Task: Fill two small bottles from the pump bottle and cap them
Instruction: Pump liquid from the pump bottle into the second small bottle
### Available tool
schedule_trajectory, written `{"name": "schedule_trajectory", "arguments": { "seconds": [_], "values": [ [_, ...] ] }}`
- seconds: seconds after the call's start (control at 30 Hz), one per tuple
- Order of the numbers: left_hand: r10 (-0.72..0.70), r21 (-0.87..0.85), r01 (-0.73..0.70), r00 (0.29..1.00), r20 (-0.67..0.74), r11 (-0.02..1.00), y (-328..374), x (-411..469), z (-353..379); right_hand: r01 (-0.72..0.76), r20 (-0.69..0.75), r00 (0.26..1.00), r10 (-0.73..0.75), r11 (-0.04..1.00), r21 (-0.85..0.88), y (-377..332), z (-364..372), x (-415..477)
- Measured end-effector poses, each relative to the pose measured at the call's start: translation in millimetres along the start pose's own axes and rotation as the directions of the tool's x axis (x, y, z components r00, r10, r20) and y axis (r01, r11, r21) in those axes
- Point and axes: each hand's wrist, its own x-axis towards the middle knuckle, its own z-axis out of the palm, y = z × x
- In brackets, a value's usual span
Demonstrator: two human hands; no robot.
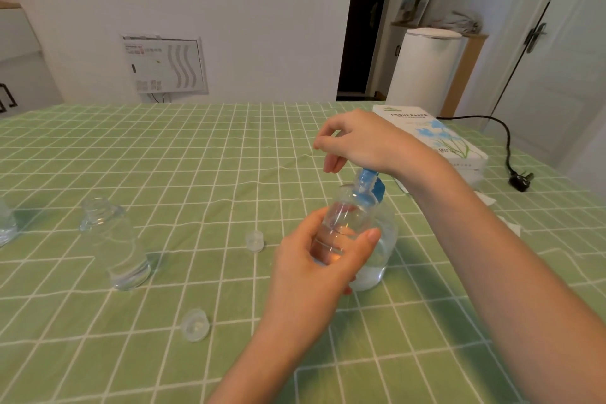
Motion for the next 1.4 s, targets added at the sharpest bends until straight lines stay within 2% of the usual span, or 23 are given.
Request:
{"name": "schedule_trajectory", "arguments": {
  "seconds": [0.17,0.37,0.57,0.67,0.97,1.27,1.4],
  "values": [
    [-0.014,0.009,0.014,1.0,-0.008,1.0,-2.2,-1.0,-1.8,-0.026,0.02,0.999,0.026,0.999,0.041,3.0,5.5,-1.1],
    [-0.015,0.0,0.015,1.0,-0.007,1.0,0.7,1.0,-0.7,-0.037,-0.044,0.998,0.041,0.996,0.084,0.8,0.7,-5.5],
    [-0.034,-0.024,0.035,0.999,0.023,0.999,9.7,3.1,-2.4,-0.07,-0.095,0.993,0.07,0.998,0.009,-6.6,-10.4,-4.6],
    [-0.04,-0.028,0.041,0.999,0.024,0.999,11.3,2.4,-2.1,-0.102,-0.069,0.993,0.101,0.995,-0.016,-8.4,-16.9,-4.6],
    [-0.043,-0.031,0.043,0.999,0.011,0.999,11.9,0.7,-1.5,-0.129,0.062,0.99,0.124,0.987,0.092,-7.3,-12.3,-12.6],
    [-0.042,-0.036,0.042,0.999,0.004,0.998,11.7,1.5,-0.6,-0.175,0.051,0.984,0.17,0.977,0.121,-4.7,-11.5,-15.6],
    [-0.03,-0.027,0.03,1.0,0.008,0.999,11.6,0.8,-1.2,-0.232,0.097,0.97,0.221,0.966,0.118,-3.0,-7.4,-15.2]
  ]
}}
